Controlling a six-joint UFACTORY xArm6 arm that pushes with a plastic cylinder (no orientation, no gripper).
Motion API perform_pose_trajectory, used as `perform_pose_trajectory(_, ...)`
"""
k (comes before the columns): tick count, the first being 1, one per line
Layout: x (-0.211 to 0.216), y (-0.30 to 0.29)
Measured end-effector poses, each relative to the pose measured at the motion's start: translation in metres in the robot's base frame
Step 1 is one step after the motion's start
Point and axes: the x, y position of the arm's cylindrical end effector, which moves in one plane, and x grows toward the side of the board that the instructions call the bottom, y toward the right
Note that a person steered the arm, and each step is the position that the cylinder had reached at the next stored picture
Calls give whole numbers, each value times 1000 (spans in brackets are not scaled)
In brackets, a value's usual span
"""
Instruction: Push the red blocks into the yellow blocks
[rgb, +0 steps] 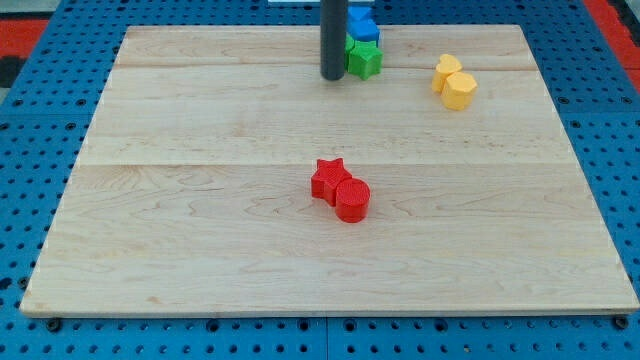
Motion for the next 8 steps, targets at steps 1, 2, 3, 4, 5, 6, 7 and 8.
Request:
perform_pose_trajectory(1, 86, -56)
perform_pose_trajectory(2, 157, -94)
perform_pose_trajectory(3, 223, -62)
perform_pose_trajectory(4, 217, 51)
perform_pose_trajectory(5, 176, 67)
perform_pose_trajectory(6, 160, 91)
perform_pose_trajectory(7, 215, 85)
perform_pose_trajectory(8, 221, -15)
